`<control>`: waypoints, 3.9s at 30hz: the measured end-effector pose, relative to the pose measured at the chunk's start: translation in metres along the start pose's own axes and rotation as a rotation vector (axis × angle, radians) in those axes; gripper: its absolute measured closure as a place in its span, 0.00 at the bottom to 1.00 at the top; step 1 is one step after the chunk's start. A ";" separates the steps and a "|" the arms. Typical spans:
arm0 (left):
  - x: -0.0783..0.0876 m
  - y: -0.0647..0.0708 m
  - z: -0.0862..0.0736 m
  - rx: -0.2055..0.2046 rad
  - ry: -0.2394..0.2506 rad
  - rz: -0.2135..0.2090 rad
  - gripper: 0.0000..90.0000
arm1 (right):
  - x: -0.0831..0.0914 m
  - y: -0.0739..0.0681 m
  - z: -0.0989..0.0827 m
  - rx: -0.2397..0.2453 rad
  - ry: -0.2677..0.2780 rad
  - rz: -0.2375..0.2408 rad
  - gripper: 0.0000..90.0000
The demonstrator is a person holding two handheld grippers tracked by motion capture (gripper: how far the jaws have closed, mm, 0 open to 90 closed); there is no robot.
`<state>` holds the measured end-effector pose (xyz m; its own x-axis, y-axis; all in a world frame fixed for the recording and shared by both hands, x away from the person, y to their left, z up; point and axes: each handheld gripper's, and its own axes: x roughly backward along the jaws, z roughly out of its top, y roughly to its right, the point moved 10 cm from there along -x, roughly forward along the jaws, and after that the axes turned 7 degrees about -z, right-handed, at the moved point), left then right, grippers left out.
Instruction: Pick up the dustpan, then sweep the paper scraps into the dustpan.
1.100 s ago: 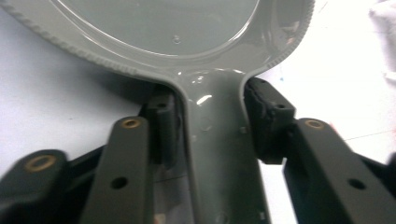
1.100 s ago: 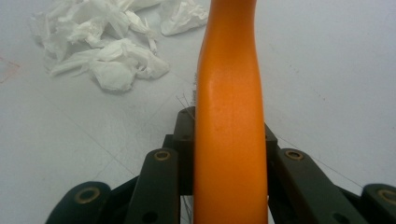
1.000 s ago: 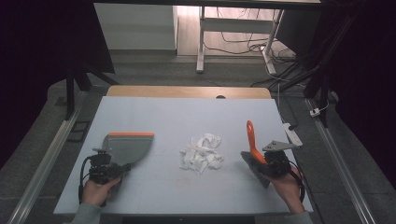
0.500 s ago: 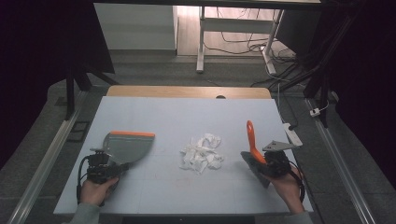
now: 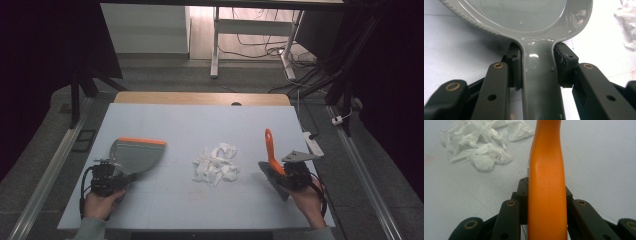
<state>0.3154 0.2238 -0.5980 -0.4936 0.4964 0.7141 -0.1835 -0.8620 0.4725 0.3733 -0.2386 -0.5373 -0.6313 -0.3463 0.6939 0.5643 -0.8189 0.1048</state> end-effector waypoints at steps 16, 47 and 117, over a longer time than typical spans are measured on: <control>0.016 0.006 0.012 -0.140 0.076 -0.078 0.69 | 0.002 0.000 0.002 -0.001 0.016 0.001 0.79; 0.037 0.032 0.018 -0.360 0.117 -0.235 0.69 | 0.006 0.001 0.010 -0.016 0.058 0.005 0.79; 0.016 0.074 -0.033 -0.674 -0.257 -0.372 0.69 | 0.003 -0.008 0.034 -0.024 0.133 0.023 0.79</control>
<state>0.2659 0.1647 -0.5685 -0.1041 0.7001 0.7064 -0.8105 -0.4714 0.3477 0.3848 -0.2174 -0.5124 -0.6845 -0.4210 0.5952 0.5674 -0.8203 0.0723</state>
